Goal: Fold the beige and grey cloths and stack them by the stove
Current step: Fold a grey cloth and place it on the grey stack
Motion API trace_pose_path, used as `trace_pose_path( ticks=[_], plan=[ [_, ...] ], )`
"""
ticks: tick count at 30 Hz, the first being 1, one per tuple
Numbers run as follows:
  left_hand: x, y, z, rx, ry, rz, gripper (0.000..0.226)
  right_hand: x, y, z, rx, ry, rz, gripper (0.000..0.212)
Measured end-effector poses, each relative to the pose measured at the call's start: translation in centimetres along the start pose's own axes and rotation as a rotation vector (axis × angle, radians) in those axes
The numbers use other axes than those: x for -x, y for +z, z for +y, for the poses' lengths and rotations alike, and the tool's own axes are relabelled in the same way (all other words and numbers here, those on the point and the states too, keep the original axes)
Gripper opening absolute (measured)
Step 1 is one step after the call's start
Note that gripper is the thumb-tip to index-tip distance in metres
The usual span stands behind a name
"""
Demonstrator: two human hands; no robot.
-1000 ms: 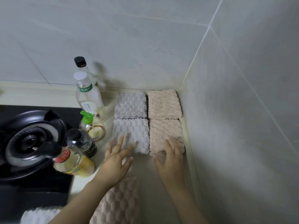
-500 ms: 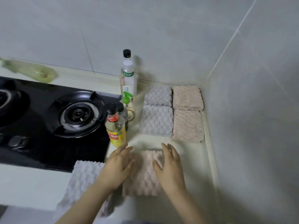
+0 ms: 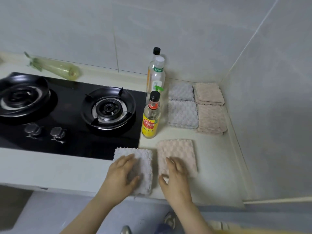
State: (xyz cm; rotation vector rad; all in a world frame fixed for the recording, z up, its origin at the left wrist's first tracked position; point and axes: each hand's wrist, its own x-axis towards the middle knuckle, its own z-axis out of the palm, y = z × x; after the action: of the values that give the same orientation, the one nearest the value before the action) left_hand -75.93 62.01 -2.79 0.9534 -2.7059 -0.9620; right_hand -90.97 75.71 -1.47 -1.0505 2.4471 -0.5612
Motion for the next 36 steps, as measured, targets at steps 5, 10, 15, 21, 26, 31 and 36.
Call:
trace_pose_path(
  ticks=[5,10,15,21,26,31,36],
  plan=[
    [0.7,0.6,-0.5,0.021,-0.110,-0.054,0.074,-0.7,0.2,0.8,0.156,0.009,-0.034,0.067],
    [1.4,1.5,-0.7,0.083,-0.241,-0.161,0.079,-1.5,0.3,1.3,0.284,0.014,-0.069,0.077],
    [1.4,2.2,-0.8,0.068,-0.265,-0.169,0.079,-2.0,1.0,2.3,0.352,-0.014,-0.157,0.077],
    [0.9,3.0,-0.7,0.052,-0.285,-0.158,0.081,-2.1,1.8,3.8,0.363,-0.024,-0.130,0.072],
    [0.5,3.8,0.1,0.052,-0.282,-0.154,0.081,-2.1,1.6,5.1,0.358,-0.016,-0.099,0.071],
    [-0.4,4.8,1.9,0.055,-0.267,-0.161,0.080,-2.1,0.7,7.2,0.336,0.003,-0.069,0.071],
    [-2.0,6.5,4.5,0.058,-0.234,-0.178,0.080,-1.8,-0.7,9.9,0.320,0.035,-0.004,0.072]
  ],
)
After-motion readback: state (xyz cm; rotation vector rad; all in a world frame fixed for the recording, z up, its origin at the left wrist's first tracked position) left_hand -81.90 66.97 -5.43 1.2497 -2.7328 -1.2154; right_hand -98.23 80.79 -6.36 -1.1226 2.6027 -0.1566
